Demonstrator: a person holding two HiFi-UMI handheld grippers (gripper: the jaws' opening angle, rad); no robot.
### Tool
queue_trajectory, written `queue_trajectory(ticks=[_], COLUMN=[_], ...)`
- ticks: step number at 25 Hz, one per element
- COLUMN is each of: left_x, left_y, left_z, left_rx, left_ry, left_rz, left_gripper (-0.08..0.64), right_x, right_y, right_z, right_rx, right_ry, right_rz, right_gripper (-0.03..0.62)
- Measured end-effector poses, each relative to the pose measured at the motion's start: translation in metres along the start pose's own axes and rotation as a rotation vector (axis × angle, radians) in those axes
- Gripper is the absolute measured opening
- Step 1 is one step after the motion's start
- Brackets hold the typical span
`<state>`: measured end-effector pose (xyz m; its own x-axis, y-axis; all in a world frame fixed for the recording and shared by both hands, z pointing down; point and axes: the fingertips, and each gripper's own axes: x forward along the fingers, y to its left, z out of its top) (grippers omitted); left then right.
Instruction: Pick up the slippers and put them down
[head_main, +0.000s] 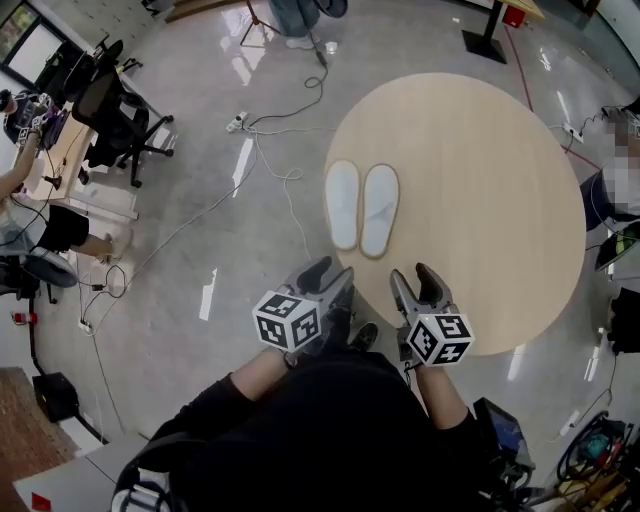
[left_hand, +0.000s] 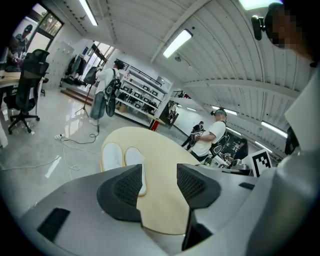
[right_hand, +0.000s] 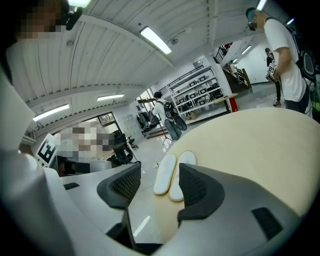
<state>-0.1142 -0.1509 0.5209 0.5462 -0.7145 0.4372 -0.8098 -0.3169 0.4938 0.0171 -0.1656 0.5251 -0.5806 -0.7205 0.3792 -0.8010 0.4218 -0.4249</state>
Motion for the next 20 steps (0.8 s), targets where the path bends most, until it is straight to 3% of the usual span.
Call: queue_trajectory(ticks=[5, 14, 20], left_x=[0.047, 0.131, 0.193], left_y=[0.032, 0.125, 0.168], left_z=[0.008, 0.032, 0.025], left_rx=[-0.024, -0.038, -0.084], left_ry=[0.043, 0.107, 0.199], left_rz=[0.001, 0.131, 0.143], left_gripper=[0.211, 0.194, 0.190], right_x=[0.044, 0.144, 0.212], right_y=[-0.028, -0.073, -0.109], right_z=[0.004, 0.007, -0.001], right_rx=[0.002, 0.026, 0.052], right_ry=[0.043, 0.162, 0.230], right_rz=[-0.036, -0.068, -0.093], right_gripper=[0.225, 0.224, 0.221])
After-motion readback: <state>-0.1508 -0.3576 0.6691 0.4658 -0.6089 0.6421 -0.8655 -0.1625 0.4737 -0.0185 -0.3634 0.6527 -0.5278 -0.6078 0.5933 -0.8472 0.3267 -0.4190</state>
